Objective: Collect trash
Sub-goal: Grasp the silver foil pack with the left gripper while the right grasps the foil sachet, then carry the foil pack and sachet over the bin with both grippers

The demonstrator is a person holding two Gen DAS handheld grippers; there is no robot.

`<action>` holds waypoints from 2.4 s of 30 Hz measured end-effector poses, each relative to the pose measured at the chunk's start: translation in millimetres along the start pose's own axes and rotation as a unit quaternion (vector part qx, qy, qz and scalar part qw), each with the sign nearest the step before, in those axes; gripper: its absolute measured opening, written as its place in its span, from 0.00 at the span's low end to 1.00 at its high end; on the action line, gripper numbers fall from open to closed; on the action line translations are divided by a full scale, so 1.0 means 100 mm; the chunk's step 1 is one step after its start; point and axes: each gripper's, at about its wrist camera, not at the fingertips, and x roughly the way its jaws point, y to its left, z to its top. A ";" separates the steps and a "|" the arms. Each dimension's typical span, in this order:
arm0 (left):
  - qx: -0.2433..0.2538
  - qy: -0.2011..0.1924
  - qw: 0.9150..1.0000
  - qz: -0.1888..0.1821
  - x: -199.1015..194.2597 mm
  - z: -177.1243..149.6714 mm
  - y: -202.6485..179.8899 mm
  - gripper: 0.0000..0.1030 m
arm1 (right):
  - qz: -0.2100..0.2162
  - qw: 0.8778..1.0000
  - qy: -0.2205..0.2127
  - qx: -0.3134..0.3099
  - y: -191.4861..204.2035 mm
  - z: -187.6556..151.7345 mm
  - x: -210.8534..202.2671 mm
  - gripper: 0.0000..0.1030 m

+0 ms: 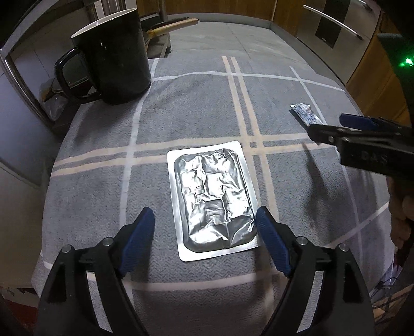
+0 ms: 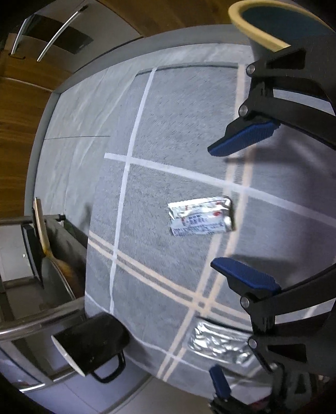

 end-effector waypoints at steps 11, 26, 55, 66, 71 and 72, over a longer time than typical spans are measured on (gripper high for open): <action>0.017 0.005 1.000 0.008 0.09 0.06 -0.17 0.69 | 0.012 1.000 0.001 -0.025 0.13 -0.01 0.06 0.31; 0.007 -0.014 0.999 -0.029 -0.12 0.04 -0.19 0.68 | 0.025 0.999 -0.025 0.020 -0.12 -0.38 -0.61 0.31; 0.081 -0.090 0.975 -0.187 -1.01 0.31 -1.41 0.68 | 0.001 0.982 -0.112 0.151 -1.19 -1.37 -2.04 0.31; 0.131 -0.075 0.963 -0.222 -1.02 0.25 -2.14 0.68 | -0.020 0.974 -0.124 0.191 -1.63 -1.68 -2.17 0.31; 0.149 -0.061 0.957 -0.242 -0.95 0.23 -2.51 0.68 | -0.031 0.969 -0.116 0.215 -1.84 -1.84 -2.16 0.31; 0.155 -0.059 0.955 -0.246 -0.93 0.21 -2.59 0.68 | -0.033 0.968 -0.114 0.220 -1.88 -1.87 -2.15 0.31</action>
